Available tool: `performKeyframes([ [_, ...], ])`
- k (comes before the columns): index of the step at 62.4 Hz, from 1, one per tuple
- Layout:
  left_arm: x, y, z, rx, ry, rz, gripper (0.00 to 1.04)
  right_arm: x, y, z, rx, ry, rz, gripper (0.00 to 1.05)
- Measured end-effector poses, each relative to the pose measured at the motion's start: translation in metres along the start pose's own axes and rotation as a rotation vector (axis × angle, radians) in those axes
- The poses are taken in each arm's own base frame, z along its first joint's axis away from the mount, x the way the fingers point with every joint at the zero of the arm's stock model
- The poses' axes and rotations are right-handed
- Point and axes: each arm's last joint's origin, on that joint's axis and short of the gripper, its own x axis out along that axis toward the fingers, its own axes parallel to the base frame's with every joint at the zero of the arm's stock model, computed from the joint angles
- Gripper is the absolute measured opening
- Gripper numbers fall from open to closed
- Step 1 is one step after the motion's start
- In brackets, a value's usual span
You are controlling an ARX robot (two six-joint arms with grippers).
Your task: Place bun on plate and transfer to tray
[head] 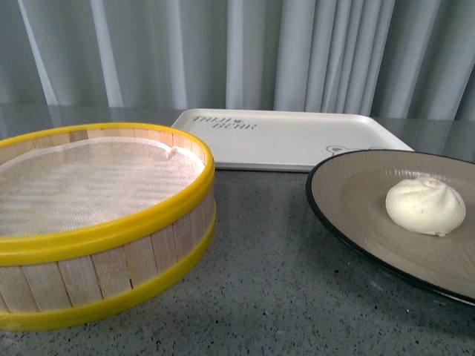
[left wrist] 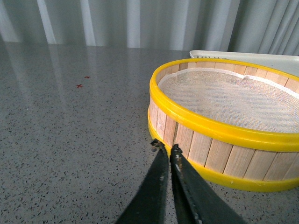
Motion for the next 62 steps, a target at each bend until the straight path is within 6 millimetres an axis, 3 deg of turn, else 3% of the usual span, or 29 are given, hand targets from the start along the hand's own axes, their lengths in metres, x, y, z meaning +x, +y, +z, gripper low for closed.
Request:
performKeyframes([
  [16,0.000,0.000,0.000,0.000,0.000,0.000,0.66,0.000,0.000,0.000,-0.003,0.002,-0.001,0.96],
  [21,0.000,0.000,0.000,0.000,0.000,0.000,0.80,0.001,0.002,0.002,-0.077,0.060,-0.014,0.96],
  [28,0.000,0.000,0.000,0.000,0.000,0.000,0.99,0.008,0.006,0.032,-0.075,-0.003,0.045,0.96],
  [35,0.000,0.000,0.000,0.000,0.000,0.000,0.98,0.025,0.005,0.061,0.010,-0.058,0.067,0.96],
  [39,0.000,0.000,0.000,0.000,0.000,0.000,0.98,0.042,0.000,0.068,0.131,0.020,0.089,0.96],
  [44,0.000,0.000,0.000,0.000,0.000,0.000,0.98,0.056,-0.014,0.065,0.382,0.158,0.081,0.96],
  [54,0.000,0.000,0.000,0.000,0.000,0.000,0.98,0.060,-0.040,0.063,0.769,0.275,0.027,0.96],
  [62,0.000,0.000,0.000,0.000,0.000,0.000,0.98,0.065,-0.053,0.053,0.942,0.347,-0.005,0.96],
])
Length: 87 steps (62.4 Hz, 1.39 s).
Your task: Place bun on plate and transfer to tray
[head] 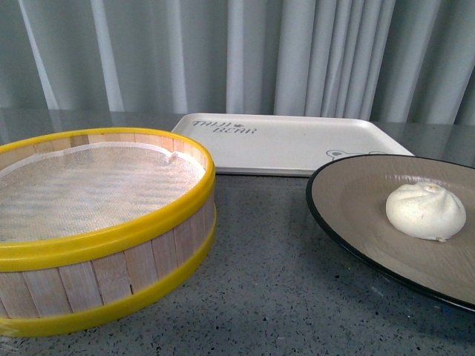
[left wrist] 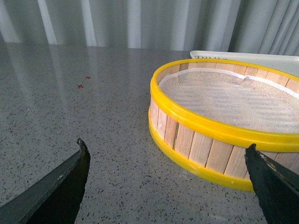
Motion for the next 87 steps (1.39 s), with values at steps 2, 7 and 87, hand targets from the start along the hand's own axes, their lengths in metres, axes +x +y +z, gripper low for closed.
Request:
performKeyframes([
  [2,0.000,0.000,0.000,0.000,0.000,0.000,0.98,0.003,-0.003,0.001,0.031,0.012,-0.007,0.96],
  [7,0.000,0.000,0.000,0.000,0.000,0.000,0.98,0.011,-0.009,0.002,0.108,0.042,-0.025,0.96],
  [87,0.000,0.000,0.000,0.000,0.000,0.000,0.98,0.049,0.009,-0.038,0.341,0.278,0.009,0.03],
])
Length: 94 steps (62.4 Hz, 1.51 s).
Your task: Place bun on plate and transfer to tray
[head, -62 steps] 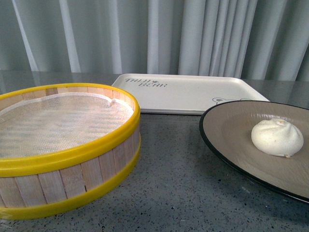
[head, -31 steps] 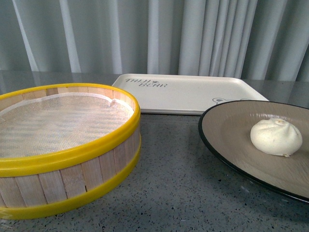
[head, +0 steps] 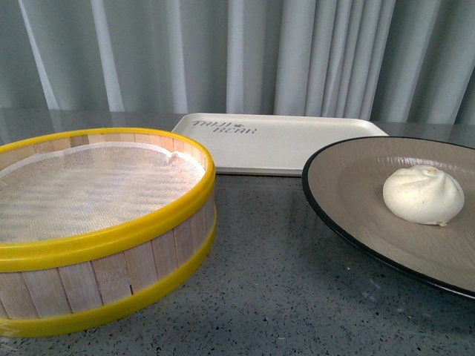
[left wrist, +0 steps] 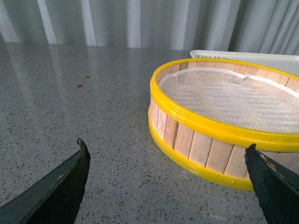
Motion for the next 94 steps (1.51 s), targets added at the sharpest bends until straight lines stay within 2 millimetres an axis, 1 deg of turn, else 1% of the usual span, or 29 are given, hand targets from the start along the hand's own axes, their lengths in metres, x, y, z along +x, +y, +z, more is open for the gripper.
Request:
performKeyframes([
  [9,0.000,0.000,0.000,0.000,0.000,0.000,0.98,-0.002,0.002,0.000,-0.006,-0.003,0.015,0.03],
  [15,0.000,0.000,0.000,0.000,0.000,0.000,0.98,-0.008,0.007,-0.001,-0.019,-0.018,0.041,0.03],
  [21,0.000,0.000,0.000,0.000,0.000,0.000,0.98,-0.010,0.011,0.003,-0.038,-0.051,0.085,0.03],
  [27,0.000,0.000,0.000,0.000,0.000,0.000,0.98,-0.007,0.015,0.008,-0.034,-0.084,0.106,0.03],
  [33,0.000,0.000,0.000,0.000,0.000,0.000,0.98,0.000,0.025,0.016,-0.025,-0.123,0.120,0.03],
  [40,0.000,0.000,0.000,0.000,0.000,0.000,0.98,0.019,0.045,0.026,-0.026,-0.151,0.146,0.03],
  [50,0.000,0.000,0.000,0.000,0.000,0.000,0.98,0.056,0.073,0.036,-0.028,-0.132,0.165,0.03],
  [54,0.000,0.000,0.000,0.000,0.000,0.000,0.98,0.074,0.082,0.041,-0.025,-0.124,0.168,0.03],
  [59,0.000,0.000,0.000,0.000,0.000,0.000,0.98,0.106,0.095,0.049,0.006,-0.122,0.126,0.03],
  [63,0.000,0.000,0.000,0.000,0.000,0.000,0.98,0.129,0.099,0.056,0.035,-0.133,0.087,0.03],
  [69,0.000,0.000,0.000,0.000,0.000,0.000,0.98,0.146,0.102,0.063,0.059,-0.130,0.066,0.03],
  [81,0.000,0.000,0.000,0.000,0.000,0.000,0.98,0.167,0.105,0.069,0.061,-0.128,0.032,0.03],
  [94,0.000,0.000,0.000,0.000,0.000,0.000,0.98,0.187,0.101,0.063,0.063,-0.097,0.001,0.03],
])
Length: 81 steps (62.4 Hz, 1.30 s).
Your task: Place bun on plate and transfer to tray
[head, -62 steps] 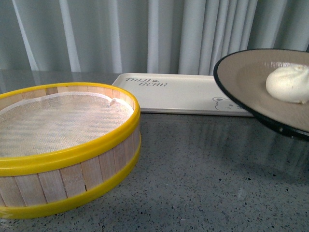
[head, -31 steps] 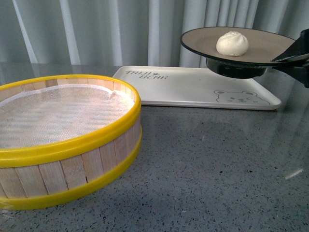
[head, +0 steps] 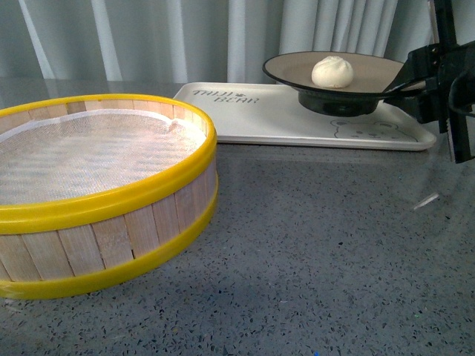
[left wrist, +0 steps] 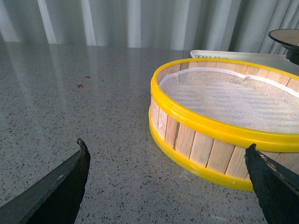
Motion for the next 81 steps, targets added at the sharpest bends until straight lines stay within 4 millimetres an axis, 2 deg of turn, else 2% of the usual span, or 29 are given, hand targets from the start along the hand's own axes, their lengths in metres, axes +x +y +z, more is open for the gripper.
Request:
performKeyframes([
  [10,0.000,0.000,0.000,0.000,0.000,0.000,0.98,0.010,-0.004,-0.003,0.018,0.001,-0.018,0.03],
  [49,0.000,0.000,0.000,0.000,0.000,0.000,0.98,0.010,-0.001,0.000,0.022,-0.007,-0.028,0.03],
  [77,0.000,0.000,0.000,0.000,0.000,0.000,0.98,0.009,-0.013,0.004,0.042,-0.004,-0.080,0.03],
  [81,0.000,0.000,0.000,0.000,0.000,0.000,0.98,0.009,-0.014,0.005,0.048,0.000,-0.080,0.17],
])
